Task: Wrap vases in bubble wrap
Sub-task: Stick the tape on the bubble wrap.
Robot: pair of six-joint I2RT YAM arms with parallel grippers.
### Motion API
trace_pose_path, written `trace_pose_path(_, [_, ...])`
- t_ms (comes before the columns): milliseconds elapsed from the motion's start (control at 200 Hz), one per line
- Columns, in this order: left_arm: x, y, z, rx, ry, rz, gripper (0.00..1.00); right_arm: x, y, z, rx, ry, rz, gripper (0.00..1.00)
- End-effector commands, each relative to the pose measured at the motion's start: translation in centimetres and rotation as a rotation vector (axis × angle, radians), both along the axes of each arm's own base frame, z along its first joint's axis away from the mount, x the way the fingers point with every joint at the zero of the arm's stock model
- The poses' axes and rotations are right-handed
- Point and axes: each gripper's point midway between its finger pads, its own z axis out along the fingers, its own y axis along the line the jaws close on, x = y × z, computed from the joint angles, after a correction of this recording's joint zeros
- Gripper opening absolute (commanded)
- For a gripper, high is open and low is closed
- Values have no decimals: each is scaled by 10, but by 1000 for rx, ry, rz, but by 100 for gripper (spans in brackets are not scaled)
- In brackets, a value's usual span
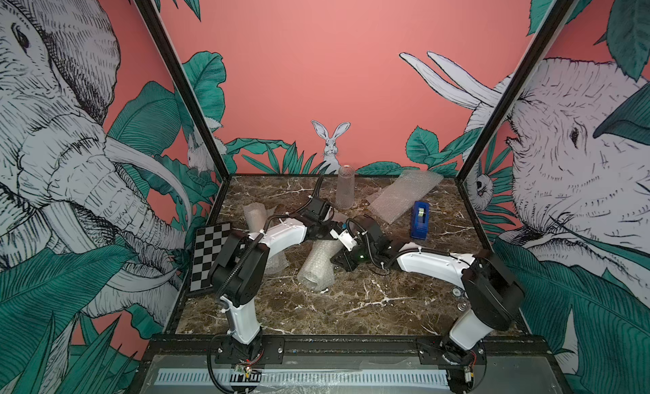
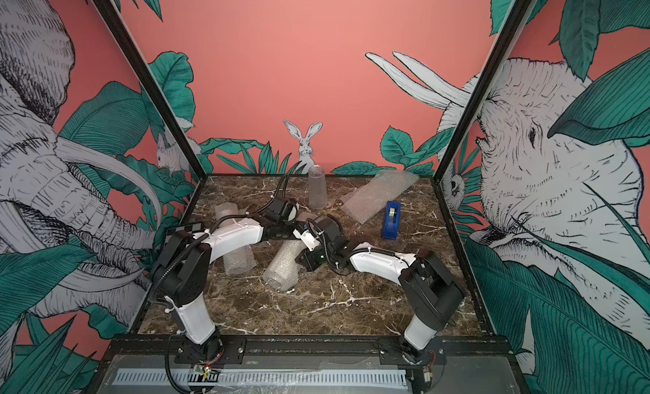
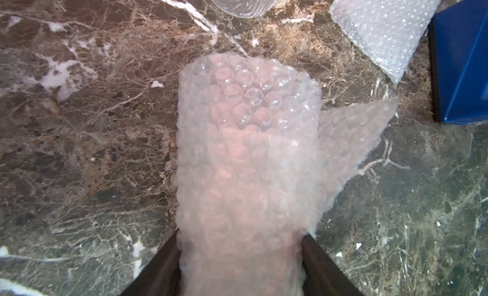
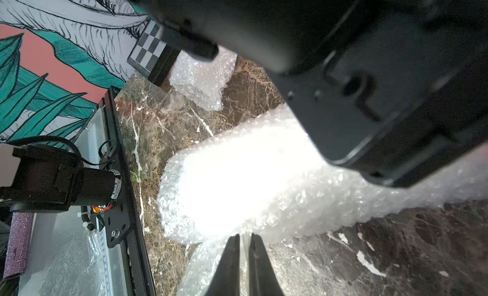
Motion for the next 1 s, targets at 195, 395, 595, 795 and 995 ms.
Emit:
trace_pose_path(195, [-31,14,-25,71,123,-3,64,-7,-3,22,58,-44,14,11])
trace_pose_path(395, [-32,14,-25,71,124,-1,64,-4,-3,15,39,-31,6,10])
trace_pose_path(595, [-32,13,-25,67,122,-1,64,2,-3,1,11,-13,-10,11])
trace_pose_path(795, [-31,12,-25,58,124,0,64,10,4,-7,2,-4,-9,12])
trace_pose_path(995, [-31,13,-25,62,123,-2,64,14,6,-10,-2,-4,-20,14])
